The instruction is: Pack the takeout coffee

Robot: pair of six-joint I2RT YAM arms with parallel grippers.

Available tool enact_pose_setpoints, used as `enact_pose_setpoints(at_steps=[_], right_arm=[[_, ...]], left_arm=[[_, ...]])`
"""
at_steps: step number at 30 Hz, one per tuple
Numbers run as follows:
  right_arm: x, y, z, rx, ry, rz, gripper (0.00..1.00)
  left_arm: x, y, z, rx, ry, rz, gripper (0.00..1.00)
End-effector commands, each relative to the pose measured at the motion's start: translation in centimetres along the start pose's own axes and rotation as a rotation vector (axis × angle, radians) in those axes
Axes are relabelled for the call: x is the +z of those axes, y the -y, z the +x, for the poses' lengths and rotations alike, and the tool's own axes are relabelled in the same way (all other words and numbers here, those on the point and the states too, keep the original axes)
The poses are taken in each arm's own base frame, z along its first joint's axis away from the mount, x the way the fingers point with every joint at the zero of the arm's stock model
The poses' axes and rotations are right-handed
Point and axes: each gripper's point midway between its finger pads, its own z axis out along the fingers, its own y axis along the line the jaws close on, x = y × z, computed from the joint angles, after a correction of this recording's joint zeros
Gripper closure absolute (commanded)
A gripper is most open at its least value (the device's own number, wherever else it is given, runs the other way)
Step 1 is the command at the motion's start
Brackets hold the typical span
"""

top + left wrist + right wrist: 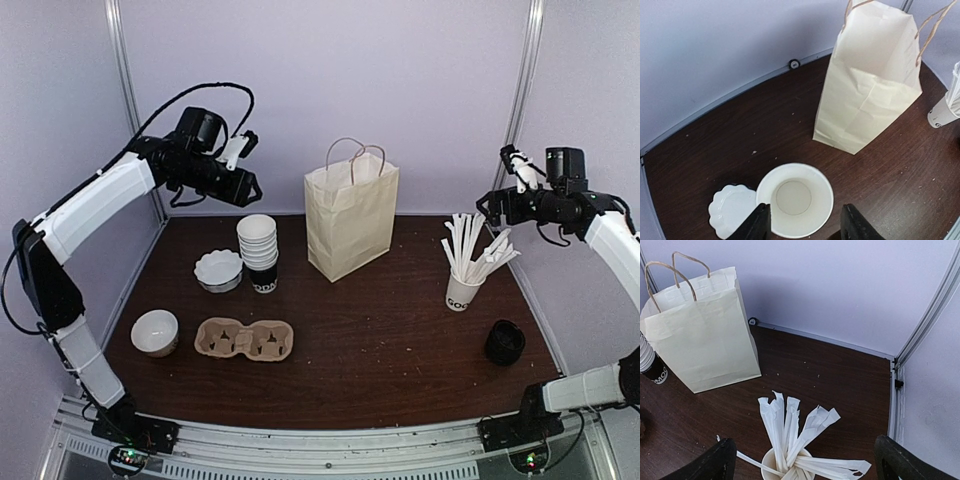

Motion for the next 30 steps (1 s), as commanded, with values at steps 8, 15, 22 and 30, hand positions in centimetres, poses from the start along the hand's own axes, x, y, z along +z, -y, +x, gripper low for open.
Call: enact_pose_setpoints(at_steps=[8, 15, 22, 30], right_arm=[[0.9, -2.1, 2.7, -0.064, 0.027, -0.125, 0.01], [0.8, -2.6, 2.9, -0.097, 0.035, -0.149, 0.02], [1.0, -3.2, 3.1, -0.103, 0.033, -0.191, 0.03], [0.9, -3.4, 3.2, -0.106, 0.036, -0.200, 0.03]], left_arm=[[4.8, 6.4, -0.5, 0.074, -0.173, 0.103, 0.60], [3.9, 5.6, 3.2, 0.091, -0.333, -0.032, 0.52], [2.9, 4.4, 4.3, 0.120, -0.371, -0.096, 0.50], [4.4, 3.8, 4.1, 0.196, -0.385, -0.122, 0.49]])
